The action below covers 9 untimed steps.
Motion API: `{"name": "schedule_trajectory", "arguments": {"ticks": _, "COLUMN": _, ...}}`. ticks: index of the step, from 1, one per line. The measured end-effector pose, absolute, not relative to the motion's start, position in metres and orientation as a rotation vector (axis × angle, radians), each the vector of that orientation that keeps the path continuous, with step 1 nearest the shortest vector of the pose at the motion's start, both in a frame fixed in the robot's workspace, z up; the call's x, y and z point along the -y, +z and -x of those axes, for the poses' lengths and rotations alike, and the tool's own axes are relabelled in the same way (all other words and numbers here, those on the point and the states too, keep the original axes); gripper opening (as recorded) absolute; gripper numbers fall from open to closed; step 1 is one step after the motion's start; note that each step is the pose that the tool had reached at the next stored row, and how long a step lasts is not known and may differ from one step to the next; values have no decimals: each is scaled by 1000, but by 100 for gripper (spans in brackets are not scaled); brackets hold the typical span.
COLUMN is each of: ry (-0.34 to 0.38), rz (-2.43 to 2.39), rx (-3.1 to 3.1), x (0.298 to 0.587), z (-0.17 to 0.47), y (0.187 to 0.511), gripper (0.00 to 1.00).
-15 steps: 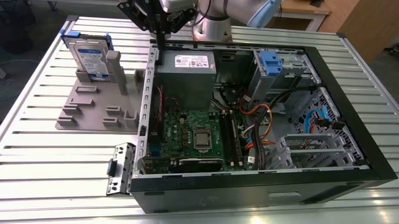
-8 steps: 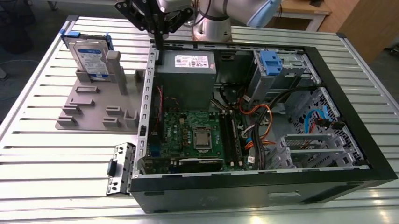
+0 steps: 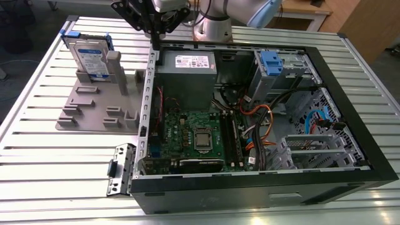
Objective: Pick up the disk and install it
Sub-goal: 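Reach for the disk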
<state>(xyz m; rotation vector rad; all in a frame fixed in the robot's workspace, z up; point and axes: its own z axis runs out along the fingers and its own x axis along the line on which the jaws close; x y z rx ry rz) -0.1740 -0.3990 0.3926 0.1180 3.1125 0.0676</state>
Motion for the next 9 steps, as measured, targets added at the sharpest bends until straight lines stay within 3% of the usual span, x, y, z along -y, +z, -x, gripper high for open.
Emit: {"name": "schedule_trajectory", "arguments": {"ticks": 9, "ry": 68, "rz": -118, "rx": -3112, "x": 399, "z": 179, "y": 392, "gripper": 10}}
